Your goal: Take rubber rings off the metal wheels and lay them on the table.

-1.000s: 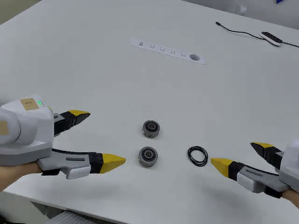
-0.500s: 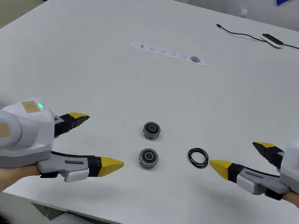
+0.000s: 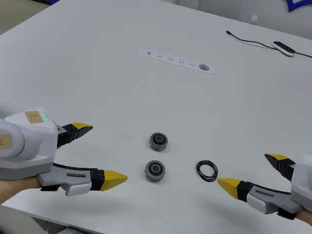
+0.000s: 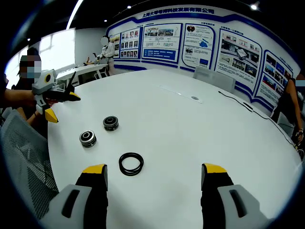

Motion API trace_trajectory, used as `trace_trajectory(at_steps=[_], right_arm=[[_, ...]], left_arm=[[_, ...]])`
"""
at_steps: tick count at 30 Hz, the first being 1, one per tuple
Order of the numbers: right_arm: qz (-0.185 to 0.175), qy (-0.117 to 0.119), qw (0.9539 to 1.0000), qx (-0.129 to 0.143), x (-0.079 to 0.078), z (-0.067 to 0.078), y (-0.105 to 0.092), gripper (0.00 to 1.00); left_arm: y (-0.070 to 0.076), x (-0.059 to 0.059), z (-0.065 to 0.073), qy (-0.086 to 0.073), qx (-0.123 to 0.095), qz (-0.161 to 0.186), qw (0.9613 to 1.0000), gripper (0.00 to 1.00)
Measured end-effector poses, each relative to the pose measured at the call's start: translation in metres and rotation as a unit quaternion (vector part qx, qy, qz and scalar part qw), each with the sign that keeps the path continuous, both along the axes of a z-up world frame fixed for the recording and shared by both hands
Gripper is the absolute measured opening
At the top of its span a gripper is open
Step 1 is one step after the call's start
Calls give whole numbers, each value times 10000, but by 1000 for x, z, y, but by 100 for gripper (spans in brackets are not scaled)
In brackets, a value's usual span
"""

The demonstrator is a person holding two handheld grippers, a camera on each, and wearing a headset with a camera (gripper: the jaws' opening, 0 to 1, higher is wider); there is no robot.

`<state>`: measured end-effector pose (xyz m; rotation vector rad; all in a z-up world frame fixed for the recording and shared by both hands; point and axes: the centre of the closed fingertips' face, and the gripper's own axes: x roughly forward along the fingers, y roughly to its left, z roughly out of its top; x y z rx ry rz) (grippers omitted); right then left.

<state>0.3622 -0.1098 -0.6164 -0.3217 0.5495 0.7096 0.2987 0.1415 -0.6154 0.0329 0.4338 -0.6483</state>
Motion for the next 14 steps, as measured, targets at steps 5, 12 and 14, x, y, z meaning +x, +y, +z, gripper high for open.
trace_trajectory(at_steps=[5, 12, 14], right_arm=[[-18, -21, 10000, 25, 0, 2, 0, 82], [-94, 79, 9999, 43, -5, -4, -6, 82], [-137, 111, 9998, 71, -5, -5, -8, 82]], left_arm=[[-1, -1, -1, 23, 30, -33, 10000, 89], [-1, -4, -4, 81, 70, -57, 9999, 88], [-1, -5, -5, 95, 92, -56, 9999, 88]])
